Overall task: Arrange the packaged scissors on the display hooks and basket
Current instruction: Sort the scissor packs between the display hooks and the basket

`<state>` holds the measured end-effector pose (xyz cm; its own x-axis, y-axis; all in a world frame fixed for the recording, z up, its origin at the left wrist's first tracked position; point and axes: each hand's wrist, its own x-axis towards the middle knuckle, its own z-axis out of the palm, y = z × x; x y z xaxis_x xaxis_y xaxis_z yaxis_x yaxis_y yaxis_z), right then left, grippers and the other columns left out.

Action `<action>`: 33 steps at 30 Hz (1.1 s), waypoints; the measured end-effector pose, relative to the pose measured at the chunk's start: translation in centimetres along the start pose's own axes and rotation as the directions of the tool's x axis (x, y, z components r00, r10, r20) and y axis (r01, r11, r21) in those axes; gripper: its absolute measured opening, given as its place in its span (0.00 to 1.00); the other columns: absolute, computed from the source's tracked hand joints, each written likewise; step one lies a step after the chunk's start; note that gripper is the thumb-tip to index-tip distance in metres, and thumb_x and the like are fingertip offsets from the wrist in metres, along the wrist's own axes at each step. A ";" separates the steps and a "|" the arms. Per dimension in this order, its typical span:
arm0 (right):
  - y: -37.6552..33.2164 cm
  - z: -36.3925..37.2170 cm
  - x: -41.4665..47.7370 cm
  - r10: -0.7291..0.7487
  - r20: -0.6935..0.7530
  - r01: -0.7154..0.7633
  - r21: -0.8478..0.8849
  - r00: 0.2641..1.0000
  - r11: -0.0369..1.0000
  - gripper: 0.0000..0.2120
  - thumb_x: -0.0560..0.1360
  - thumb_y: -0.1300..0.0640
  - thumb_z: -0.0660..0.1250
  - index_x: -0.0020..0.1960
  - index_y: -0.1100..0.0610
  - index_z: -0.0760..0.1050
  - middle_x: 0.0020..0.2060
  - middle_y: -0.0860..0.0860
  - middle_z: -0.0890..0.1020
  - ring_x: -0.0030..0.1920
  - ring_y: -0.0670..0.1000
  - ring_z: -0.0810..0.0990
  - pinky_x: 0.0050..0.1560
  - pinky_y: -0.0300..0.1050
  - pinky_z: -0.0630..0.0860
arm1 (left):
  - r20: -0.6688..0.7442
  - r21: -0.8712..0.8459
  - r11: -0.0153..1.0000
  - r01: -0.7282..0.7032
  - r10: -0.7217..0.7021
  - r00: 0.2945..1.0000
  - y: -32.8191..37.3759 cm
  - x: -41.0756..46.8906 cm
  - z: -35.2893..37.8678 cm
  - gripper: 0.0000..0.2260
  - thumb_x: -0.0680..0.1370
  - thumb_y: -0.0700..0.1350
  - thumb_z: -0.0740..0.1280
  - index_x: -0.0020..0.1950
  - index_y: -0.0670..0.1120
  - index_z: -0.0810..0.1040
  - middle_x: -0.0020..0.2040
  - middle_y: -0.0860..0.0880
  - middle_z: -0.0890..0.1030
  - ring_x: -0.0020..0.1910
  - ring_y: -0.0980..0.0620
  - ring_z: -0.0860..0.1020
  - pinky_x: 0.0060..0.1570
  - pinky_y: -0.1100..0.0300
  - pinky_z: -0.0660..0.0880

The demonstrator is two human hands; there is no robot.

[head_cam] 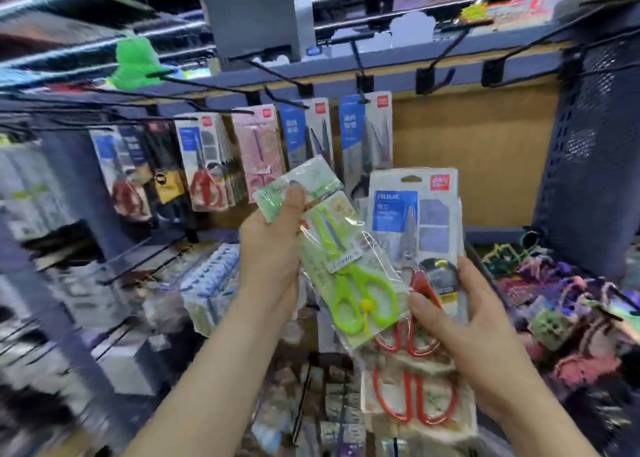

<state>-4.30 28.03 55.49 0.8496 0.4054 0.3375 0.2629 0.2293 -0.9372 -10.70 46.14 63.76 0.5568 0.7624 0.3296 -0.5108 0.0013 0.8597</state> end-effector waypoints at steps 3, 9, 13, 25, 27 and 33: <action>-0.1 4.0 0.9 -0.015 0.070 0.015 -0.004 0.997 1.000 0.21 0.70 0.53 0.72 0.54 0.36 0.65 0.47 0.21 0.65 0.46 0.19 0.69 0.50 0.17 0.60 | -0.073 0.054 0.997 -0.054 0.058 0.996 1.6 2.0 -3.4 0.07 0.80 0.46 0.67 0.46 0.45 0.81 0.39 0.51 0.85 0.39 0.50 0.83 0.43 0.51 0.81; 1.3 12.2 3.6 0.038 0.183 -0.077 0.214 0.982 0.974 0.28 0.63 0.43 0.75 0.62 0.43 0.75 0.58 0.34 0.81 0.61 0.38 0.78 0.65 0.45 0.73 | -0.170 0.097 0.973 -0.211 0.225 0.959 5.0 6.3 -10.7 0.04 0.77 0.38 0.69 0.45 0.47 0.81 0.37 0.51 0.84 0.35 0.52 0.79 0.41 0.55 0.76; 1.3 17.6 4.2 0.011 0.189 -0.050 0.205 0.982 0.978 0.10 0.75 0.57 0.68 0.48 0.43 0.70 0.33 0.24 0.79 0.38 0.26 0.78 0.38 0.23 0.73 | -0.163 0.085 0.975 -0.206 0.217 0.962 6.4 9.0 -15.3 0.02 0.79 0.40 0.68 0.48 0.46 0.81 0.42 0.48 0.84 0.41 0.48 0.80 0.48 0.49 0.78; 0.8 25.4 5.6 -0.165 -0.132 0.145 -0.151 0.977 0.978 0.08 0.77 0.52 0.68 0.55 0.46 0.73 0.53 0.40 0.79 0.53 0.34 0.75 0.57 0.34 0.70 | 0.172 0.193 0.939 -0.283 0.251 0.953 10.6 16.7 -19.3 0.06 0.74 0.40 0.73 0.37 0.48 0.85 0.37 0.48 0.85 0.39 0.46 0.82 0.45 0.40 0.80; 0.3 25.3 5.6 -0.203 -0.187 0.168 -0.188 0.961 0.968 0.11 0.77 0.56 0.68 0.52 0.42 0.70 0.52 0.33 0.75 0.48 0.23 0.72 0.51 0.19 0.64 | 0.233 0.144 0.956 -0.257 0.219 0.947 10.5 17.4 -17.1 0.06 0.73 0.39 0.73 0.37 0.48 0.84 0.35 0.50 0.85 0.36 0.51 0.82 0.39 0.50 0.81; 0.1 22.8 6.2 -0.361 -0.229 0.273 -0.340 0.904 0.900 0.13 0.74 0.53 0.68 0.57 0.52 0.74 0.52 0.40 0.79 0.51 0.27 0.74 0.50 0.20 0.65 | 0.337 0.032 0.973 -0.230 0.206 0.919 9.6 18.8 -11.4 0.03 0.74 0.39 0.73 0.41 0.45 0.84 0.37 0.48 0.85 0.37 0.49 0.84 0.38 0.52 0.81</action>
<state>-9.40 50.77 59.48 0.7779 0.0812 0.6232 0.6241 0.0159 -0.7812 -12.64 67.84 73.73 0.6269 0.4824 0.6118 -0.6042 -0.1946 0.7727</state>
